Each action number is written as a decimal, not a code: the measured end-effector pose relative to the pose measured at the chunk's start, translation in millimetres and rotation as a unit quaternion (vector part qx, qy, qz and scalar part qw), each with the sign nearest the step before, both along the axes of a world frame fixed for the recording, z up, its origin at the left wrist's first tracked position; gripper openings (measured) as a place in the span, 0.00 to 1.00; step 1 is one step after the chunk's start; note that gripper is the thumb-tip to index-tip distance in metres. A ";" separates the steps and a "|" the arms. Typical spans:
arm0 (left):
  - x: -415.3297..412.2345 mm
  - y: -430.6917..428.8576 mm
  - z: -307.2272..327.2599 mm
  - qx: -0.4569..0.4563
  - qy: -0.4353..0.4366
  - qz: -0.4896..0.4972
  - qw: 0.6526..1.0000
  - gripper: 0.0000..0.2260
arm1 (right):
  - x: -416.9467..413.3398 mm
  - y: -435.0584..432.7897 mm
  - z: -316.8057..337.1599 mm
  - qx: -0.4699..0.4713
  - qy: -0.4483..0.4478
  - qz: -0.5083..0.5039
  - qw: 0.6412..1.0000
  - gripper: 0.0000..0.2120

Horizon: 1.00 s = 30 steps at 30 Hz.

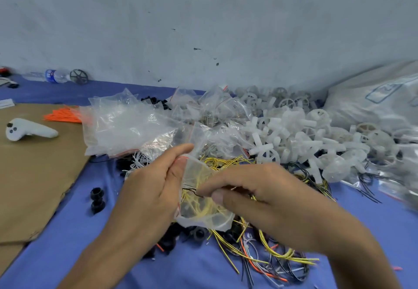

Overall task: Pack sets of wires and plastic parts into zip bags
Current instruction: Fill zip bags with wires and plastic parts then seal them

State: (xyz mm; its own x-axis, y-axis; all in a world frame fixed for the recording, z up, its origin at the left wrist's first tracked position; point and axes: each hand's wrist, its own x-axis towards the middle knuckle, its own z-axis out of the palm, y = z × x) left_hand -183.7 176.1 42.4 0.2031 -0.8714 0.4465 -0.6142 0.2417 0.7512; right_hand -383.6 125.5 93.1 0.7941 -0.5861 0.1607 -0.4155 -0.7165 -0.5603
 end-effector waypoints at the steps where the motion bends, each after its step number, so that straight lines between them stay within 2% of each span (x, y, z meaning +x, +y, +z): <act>1: 0.5 0.1 -0.1 0.001 0.001 -0.003 1.000 0.16 | -11.6 -12.3 -1.1 0.023 -0.037 -0.043 0.998 0.10; 3: -0.2 -0.2 -0.5 0.009 0.000 -0.008 1.000 0.16 | -30.1 -51.7 -15.0 0.025 -0.079 -0.157 0.984 0.06; 4: -1.0 -0.2 -1.1 0.012 0.003 -0.011 1.000 0.16 | -37.2 -75.1 -26.2 0.004 -0.067 -0.210 0.975 0.07; 7: -3.5 0.2 -1.6 0.024 0.011 -0.020 0.999 0.15 | -53.7 -139.0 -67.2 -0.043 0.067 -0.338 0.938 0.14; 9: -4.3 0.0 -0.6 0.034 0.005 -0.022 0.999 0.15 | -60.0 -166.5 -90.6 -0.045 0.132 -0.361 0.922 0.19; 12: -6.0 -1.9 -0.3 0.037 -0.001 -0.027 0.999 0.14 | -57.6 -188.3 -109.1 -0.041 0.228 -0.332 0.914 0.25; 14: -7.8 -3.1 1.4 0.041 -0.005 -0.030 0.999 0.14 | -55.7 -195.4 -113.7 -0.034 0.250 -0.324 0.912 0.26; 19: -10.8 -2.9 4.8 0.045 0.001 -0.036 0.998 0.15 | -63.6 -198.9 -108.4 -0.048 0.186 -0.349 0.917 0.17; 23: -15.3 -4.3 4.0 0.050 0.013 -0.045 0.998 0.15 | -77.0 -191.1 -100.7 -0.028 0.064 -0.402 0.913 0.14; 25: -17.2 -6.4 3.0 0.050 0.010 -0.046 0.998 0.14 | -83.6 -186.8 -96.5 -0.038 0.038 -0.427 0.903 0.14; 27: -18.3 -8.1 1.9 0.048 0.006 -0.044 0.998 0.15 | -89.3 -182.3 -90.8 -0.035 0.020 -0.433 0.900 0.15; 30: -18.2 -9.2 1.3 0.044 0.012 -0.045 0.998 0.16 | -97.4 -171.6 -78.3 0.013 -0.087 -0.416 0.905 0.12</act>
State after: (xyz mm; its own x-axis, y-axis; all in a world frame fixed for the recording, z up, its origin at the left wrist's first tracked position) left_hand -201.9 166.8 43.7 0.1329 -0.9222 0.3632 -0.5748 0.2268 0.7862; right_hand -481.0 -46.2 14.8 0.0395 -0.9750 0.2188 -0.7086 -0.1817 -0.6818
